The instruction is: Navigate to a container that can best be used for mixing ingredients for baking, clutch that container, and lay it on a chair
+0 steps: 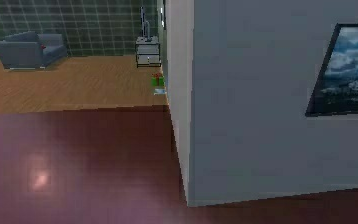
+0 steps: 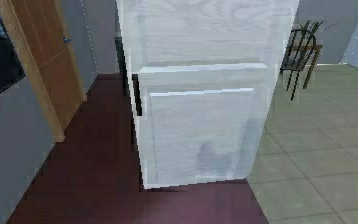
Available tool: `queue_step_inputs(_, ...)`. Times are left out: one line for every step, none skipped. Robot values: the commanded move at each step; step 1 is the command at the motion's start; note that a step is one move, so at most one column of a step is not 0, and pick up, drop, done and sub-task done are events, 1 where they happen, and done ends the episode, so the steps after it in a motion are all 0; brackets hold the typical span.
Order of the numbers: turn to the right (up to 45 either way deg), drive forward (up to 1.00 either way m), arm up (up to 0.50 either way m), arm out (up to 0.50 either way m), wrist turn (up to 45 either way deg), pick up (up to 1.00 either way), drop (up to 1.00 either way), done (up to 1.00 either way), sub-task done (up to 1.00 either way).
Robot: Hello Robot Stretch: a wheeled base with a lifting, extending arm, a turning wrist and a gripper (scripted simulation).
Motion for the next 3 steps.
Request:
queue_step_inputs(0.0,0.40,0.00,0.00,0.0,0.00,0.00,0.00,0.00)
queue_step_inputs(-45.0,0.00,0.00,0.00,0.0,0.00,0.00,0.00,0.00)
queue_step_inputs(-18.0,0.00,0.00,0.00,0.0,0.00,0.00,0.00,0.00)
